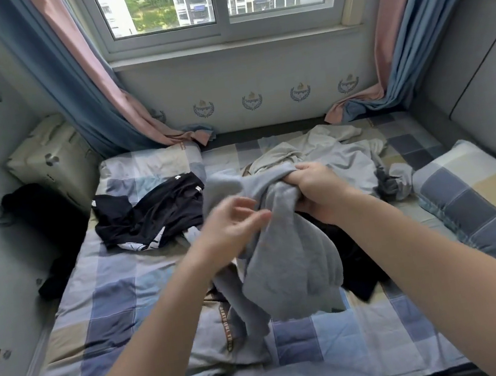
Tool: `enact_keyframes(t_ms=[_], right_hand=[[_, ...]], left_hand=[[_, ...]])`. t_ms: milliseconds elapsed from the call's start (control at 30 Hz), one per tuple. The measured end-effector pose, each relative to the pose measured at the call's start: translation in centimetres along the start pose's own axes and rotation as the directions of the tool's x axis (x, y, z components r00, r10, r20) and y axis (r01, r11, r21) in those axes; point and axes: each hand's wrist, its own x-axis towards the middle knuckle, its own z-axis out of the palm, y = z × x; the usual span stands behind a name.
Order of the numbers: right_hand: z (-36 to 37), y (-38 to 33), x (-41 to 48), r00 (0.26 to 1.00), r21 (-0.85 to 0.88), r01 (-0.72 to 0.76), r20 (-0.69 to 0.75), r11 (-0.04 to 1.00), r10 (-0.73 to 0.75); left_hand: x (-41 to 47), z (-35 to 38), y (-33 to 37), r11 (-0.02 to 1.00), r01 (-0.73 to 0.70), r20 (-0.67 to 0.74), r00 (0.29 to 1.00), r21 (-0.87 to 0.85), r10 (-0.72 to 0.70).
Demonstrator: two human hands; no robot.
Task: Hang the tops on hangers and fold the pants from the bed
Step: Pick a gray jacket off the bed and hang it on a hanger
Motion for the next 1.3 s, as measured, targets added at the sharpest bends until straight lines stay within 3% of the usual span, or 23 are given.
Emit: enact_keyframes(t_ms=[67,233,267,333,400,467,533,600,733,833,967,1167,1233,1300], right_hand=[[1.0,-1.5,0.0,0.999,0.075,0.029,0.017,0.997,-0.030],[1.8,-4.0,0.0,0.996,0.282,0.084,-0.052,0.956,-0.072],[1.3,-4.0,0.0,0.995,0.328,0.104,-0.041,0.939,-0.096],[0.0,-3.6,-0.3,0.990,0.354,0.118,0.029,0.928,-0.137],[-1.4,-2.4,-1.0,0.975,0.202,0.133,0.152,0.970,-0.165],[-2.5,0.0,-1.9,0.949,-0.074,0.144,0.292,0.987,-0.116],[-3.2,3.6,-2.9,0.917,-0.367,0.164,0.398,0.916,-0.005],[-2.8,7.5,-4.0,0.888,-0.520,0.191,0.454,0.832,0.080],[0.9,13.6,-4.9,0.921,-0.517,0.187,0.389,0.835,0.034],[2.5,14.9,-4.2,0.980,-0.501,0.128,0.196,0.856,-0.032],[1.5,14.6,-2.6,0.984,-0.506,0.167,0.133,0.846,-0.115],[-1.1,9.5,-0.8,0.946,-0.459,0.281,-0.016,0.843,-0.324],[-1.1,7.2,-0.8,0.929,-0.411,0.330,-0.018,0.850,-0.369],[-0.7,5.1,-1.1,0.906,-0.381,0.382,-0.024,0.842,-0.422]], left_hand=[[-0.9,2.6,0.2,1.000,-0.022,0.153,0.988,-0.009,0.023],[0.0,4.0,0.1,0.981,-0.013,-0.192,0.980,0.195,0.051],[0.4,3.4,-0.2,0.986,0.009,-0.220,0.975,0.168,0.028],[1.2,2.2,-0.6,0.992,0.095,-0.254,0.960,-0.087,-0.114],[1.9,1.2,-0.8,0.937,0.172,-0.321,0.908,-0.304,-0.270],[2.9,0.6,-0.9,0.904,0.196,-0.437,0.824,-0.379,-0.362],[3.2,0.4,-1.4,0.850,0.202,-0.517,0.718,-0.486,-0.466],[2.8,0.6,-2.1,0.737,0.243,-0.426,0.685,-0.631,-0.591],[1.8,1.3,-2.7,0.567,0.284,-0.202,0.737,-0.773,-0.645],[1.3,0.6,-1.9,0.476,0.256,-0.131,0.757,-0.841,-0.640],[0.6,-1.3,-1.5,0.405,0.250,-0.067,0.777,-0.880,-0.626],[0.2,-3.1,-2.1,0.476,0.165,-0.162,0.803,-0.864,-0.574],[0.1,-3.0,-2.7,0.500,0.183,-0.110,0.858,-0.846,-0.501],[-0.5,-2.0,-3.0,0.616,0.172,-0.103,0.917,-0.769,-0.384]])
